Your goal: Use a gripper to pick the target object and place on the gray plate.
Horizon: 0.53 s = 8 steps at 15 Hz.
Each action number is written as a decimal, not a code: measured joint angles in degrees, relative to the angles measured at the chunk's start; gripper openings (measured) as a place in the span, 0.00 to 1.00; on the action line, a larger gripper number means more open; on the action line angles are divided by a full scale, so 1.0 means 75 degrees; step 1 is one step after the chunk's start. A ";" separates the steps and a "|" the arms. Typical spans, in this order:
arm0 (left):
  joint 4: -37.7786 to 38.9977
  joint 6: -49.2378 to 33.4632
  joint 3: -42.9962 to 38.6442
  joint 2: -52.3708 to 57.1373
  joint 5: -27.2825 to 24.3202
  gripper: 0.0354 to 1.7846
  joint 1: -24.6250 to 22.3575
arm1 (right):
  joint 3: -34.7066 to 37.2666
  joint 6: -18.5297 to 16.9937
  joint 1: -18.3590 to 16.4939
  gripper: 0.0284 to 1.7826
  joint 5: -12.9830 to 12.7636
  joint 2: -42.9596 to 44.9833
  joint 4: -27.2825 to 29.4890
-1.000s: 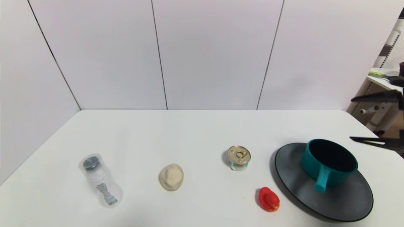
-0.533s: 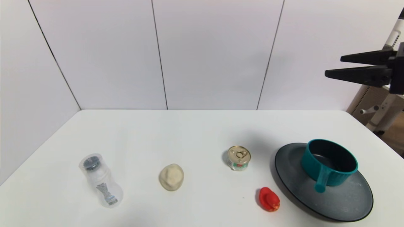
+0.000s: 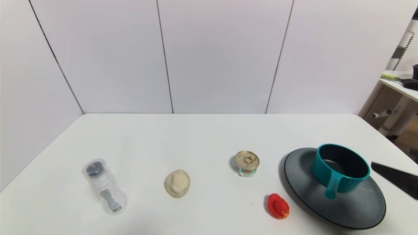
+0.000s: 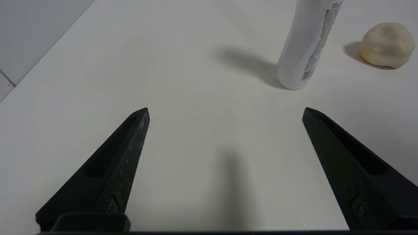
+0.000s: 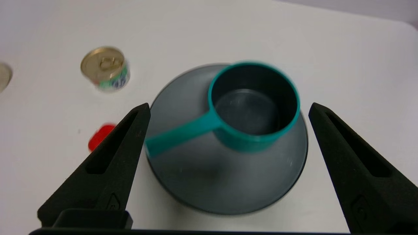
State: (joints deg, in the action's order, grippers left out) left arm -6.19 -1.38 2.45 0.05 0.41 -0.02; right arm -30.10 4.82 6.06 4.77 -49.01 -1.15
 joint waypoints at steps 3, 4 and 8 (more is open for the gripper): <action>0.0000 0.0000 0.0000 0.0000 0.0000 0.94 0.0000 | 0.2147 0.0122 -0.0330 0.95 0.0294 0.1970 -0.0603; 0.0000 0.0000 0.0000 0.0000 0.0000 0.94 0.0000 | 0.2705 0.0151 -0.0401 0.95 0.0304 0.2596 -0.0714; 0.0003 0.0002 0.0000 0.0000 0.0000 0.94 0.0000 | 0.3841 0.0301 -0.0655 0.95 -0.0463 0.4678 -0.0049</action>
State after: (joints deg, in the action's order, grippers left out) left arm -6.17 -1.37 2.45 0.05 0.41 -0.02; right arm -1.29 7.07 1.15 1.29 -13.92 -1.51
